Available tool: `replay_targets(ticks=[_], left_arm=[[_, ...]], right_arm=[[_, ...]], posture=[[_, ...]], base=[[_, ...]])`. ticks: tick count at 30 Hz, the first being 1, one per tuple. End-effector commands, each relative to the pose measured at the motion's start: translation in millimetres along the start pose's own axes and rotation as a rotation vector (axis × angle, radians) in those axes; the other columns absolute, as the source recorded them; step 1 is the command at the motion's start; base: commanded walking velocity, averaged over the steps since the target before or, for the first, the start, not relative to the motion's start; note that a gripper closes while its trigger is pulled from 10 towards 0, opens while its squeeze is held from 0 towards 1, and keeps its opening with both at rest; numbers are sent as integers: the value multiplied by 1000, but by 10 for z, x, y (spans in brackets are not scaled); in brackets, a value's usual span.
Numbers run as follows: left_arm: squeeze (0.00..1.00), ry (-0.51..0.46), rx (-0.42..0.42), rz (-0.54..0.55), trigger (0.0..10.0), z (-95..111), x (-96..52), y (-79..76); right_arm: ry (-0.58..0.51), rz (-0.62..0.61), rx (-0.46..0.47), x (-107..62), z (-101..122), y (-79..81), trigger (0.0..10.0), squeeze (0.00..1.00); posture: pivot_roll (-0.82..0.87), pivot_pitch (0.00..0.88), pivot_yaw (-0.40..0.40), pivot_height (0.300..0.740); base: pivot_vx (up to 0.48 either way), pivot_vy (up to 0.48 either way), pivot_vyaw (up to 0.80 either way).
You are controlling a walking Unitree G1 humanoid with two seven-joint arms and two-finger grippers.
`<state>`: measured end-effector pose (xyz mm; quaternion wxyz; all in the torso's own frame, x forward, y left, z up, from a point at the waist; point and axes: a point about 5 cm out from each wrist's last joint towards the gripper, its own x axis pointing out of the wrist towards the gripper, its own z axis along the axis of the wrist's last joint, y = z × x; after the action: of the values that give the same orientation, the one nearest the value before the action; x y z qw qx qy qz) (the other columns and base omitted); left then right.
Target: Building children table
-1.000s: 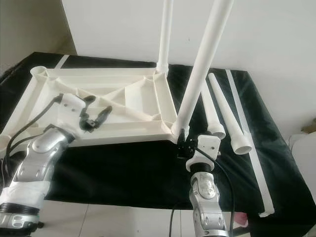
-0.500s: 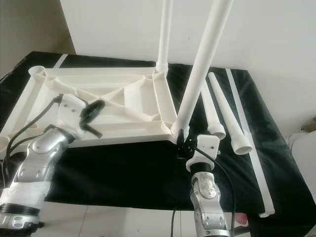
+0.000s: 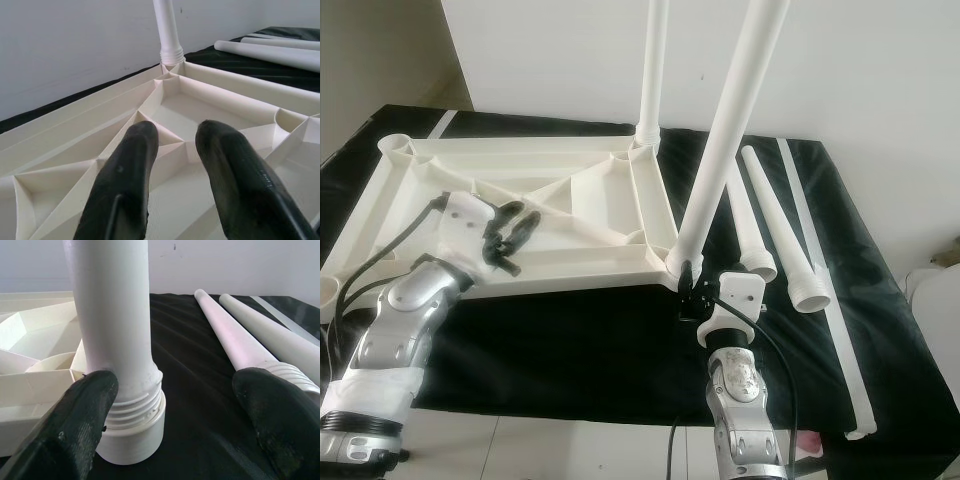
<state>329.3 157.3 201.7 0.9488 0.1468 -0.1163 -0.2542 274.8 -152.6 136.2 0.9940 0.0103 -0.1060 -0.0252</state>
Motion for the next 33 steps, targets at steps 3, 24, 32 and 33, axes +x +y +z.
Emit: replay_targets(ticks=[3,24,32,33], left_arm=[[1000,12,-15,44,10000,-33,10,8],[0,1,10,26,0,-30,-22,-25],[0,-5,11,0,0,-20,-18,-46],[0,-5,12,0,0,-19,-16,-46]], right_arm=[[-4,2,-1,19,7,-15,10000,0],[-10,19,-5,45,11,-12,10000,0],[-10,10,-4,57,5,-21,10000,0],[-9,9,-3,57,4,-22,10000,0]], posture=[[-40,97,-16,740],[-34,87,-20,740],[-36,91,-15,740],[-36,91,-15,740]], base=[[0,0,0],[0,0,0],[0,0,0],[0,0,0]])
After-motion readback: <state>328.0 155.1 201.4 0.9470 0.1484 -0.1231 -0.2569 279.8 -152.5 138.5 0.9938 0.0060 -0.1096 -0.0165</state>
